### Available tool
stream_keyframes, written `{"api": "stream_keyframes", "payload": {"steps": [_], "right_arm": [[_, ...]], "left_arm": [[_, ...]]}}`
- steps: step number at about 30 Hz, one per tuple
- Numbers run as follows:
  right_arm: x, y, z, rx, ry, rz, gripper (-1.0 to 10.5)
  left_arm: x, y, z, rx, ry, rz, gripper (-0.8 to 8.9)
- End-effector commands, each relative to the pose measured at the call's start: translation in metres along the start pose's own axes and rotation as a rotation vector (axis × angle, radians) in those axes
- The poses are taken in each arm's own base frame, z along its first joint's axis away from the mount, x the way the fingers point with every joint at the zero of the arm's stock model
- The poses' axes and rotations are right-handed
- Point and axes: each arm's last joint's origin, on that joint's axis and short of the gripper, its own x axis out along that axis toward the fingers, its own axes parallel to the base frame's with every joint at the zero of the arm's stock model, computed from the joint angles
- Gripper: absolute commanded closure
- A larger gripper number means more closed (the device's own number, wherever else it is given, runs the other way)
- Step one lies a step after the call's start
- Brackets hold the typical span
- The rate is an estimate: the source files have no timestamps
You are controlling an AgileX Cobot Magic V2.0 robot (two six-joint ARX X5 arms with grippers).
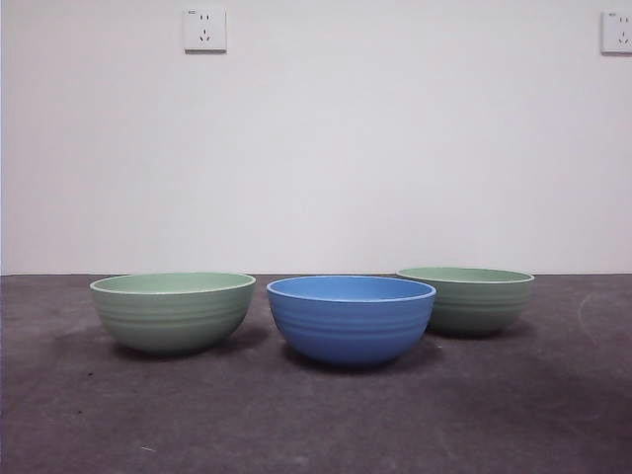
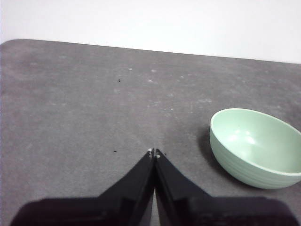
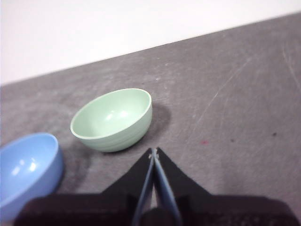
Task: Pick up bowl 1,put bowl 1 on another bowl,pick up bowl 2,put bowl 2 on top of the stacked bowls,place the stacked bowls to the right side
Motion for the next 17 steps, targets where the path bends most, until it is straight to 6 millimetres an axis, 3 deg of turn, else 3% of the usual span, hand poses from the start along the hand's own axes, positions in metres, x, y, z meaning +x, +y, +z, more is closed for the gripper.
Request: {"api": "stream_keyframes", "payload": {"steps": [1, 7, 17], "right_arm": [[0.001, 0.000, -0.002, 0.096, -0.007, 0.006, 9.5], [-0.004, 0.005, 0.015, 0.106, -0.044, 0.049, 9.6], [-0.012, 0.022, 0.068, 0.070, 0.026, 0.111, 9.6]], "left_arm": [[0.001, 0.001, -0.004, -0.059, 0.010, 0.000, 8.18], [-0.003, -0.004, 0.006, -0.154, 0.012, -0.089, 8.22], [-0.023, -0.015, 0.048, -0.170, 0.041, -0.163, 8.21]]}}
